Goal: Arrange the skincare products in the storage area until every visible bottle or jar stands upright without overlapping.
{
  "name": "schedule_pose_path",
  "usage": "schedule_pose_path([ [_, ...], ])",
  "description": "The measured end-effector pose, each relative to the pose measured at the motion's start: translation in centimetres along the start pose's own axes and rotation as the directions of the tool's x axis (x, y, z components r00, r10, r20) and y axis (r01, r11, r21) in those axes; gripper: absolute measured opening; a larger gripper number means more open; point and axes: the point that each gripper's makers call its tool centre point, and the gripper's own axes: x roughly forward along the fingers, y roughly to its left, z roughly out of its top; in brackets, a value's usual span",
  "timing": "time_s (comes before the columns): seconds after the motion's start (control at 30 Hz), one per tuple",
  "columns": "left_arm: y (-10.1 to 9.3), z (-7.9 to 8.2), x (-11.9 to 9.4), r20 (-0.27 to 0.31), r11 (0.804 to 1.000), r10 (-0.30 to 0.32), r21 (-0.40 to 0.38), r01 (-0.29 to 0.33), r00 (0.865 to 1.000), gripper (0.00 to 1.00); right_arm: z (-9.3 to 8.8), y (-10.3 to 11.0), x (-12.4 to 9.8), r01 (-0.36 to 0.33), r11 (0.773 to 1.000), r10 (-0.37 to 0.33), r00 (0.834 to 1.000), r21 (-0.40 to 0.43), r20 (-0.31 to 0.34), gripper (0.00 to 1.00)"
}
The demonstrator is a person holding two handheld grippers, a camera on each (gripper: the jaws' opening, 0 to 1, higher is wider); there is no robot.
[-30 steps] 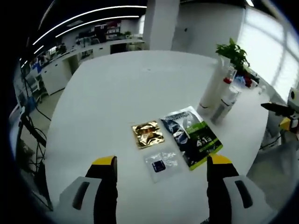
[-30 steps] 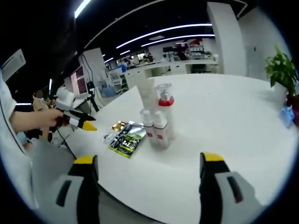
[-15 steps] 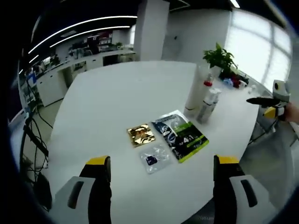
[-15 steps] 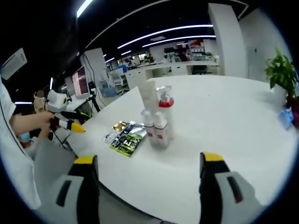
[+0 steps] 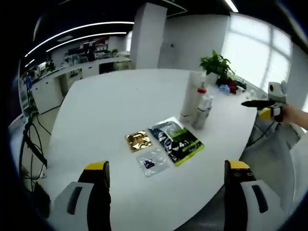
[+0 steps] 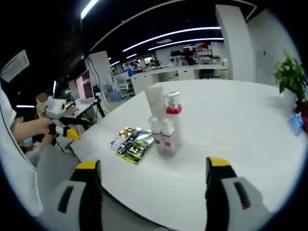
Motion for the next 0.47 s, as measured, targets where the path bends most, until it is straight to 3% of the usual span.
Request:
schedule_pose_path([
  [0.47,0.24,-0.79,-0.33,-0.014,0.999,0.017,-0.027,-0.017,1.0,0.97,-0.16,0.21,0.17,-0.003,1.0,0.003,1.0,0.0,-0.005,0.9],
])
